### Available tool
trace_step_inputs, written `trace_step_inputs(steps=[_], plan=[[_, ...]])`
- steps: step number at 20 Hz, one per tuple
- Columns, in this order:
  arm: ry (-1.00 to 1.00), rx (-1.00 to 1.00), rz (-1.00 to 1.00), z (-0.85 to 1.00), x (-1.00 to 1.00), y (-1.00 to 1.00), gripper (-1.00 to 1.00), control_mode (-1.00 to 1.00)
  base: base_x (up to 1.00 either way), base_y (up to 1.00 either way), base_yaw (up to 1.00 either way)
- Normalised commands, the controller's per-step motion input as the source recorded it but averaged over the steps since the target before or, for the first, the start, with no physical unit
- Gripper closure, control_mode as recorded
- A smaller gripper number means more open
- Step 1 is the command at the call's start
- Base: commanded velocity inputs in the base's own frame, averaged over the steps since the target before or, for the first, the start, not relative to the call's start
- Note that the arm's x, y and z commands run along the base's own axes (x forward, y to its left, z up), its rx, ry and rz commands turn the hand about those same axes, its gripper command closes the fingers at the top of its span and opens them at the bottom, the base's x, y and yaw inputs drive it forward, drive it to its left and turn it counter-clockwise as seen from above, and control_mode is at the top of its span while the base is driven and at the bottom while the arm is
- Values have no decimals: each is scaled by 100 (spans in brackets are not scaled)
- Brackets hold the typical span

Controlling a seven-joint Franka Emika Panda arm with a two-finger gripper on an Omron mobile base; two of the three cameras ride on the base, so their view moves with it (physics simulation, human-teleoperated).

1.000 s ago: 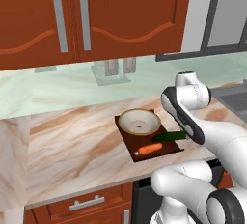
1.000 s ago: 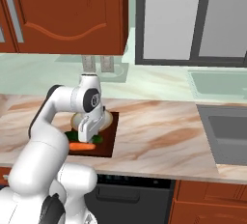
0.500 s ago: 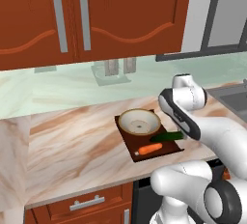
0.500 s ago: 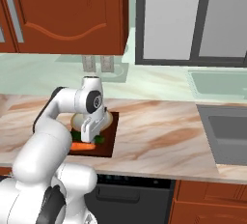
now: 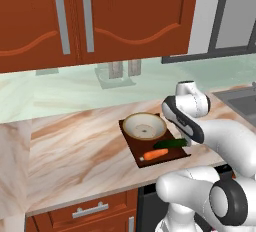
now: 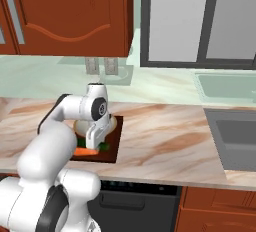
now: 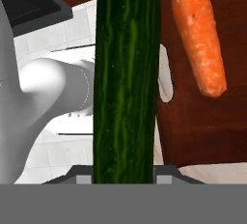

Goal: Place the two vegetables and bowl onto the tray for setting up a vegetable dip station.

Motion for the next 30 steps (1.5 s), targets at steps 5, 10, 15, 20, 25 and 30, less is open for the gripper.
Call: trace_step_inputs(steps=[5, 10, 15, 20, 25, 30], plan=[[0, 0, 0, -18, 14, 2, 100, -100, 0, 0, 0], [-2, -2, 0, -15, 18, 3, 100, -100, 0, 0, 0], [-3, -3, 0, -13, 20, 2, 100, -100, 0, 0, 0], [-2, -2, 0, -11, 19, 0, 100, -100, 0, 0, 0], [-1, -2, 0, -14, 16, 0, 100, -100, 0, 0, 0], [-2, 0, 0, -15, 13, 0, 100, -100, 0, 0, 0]])
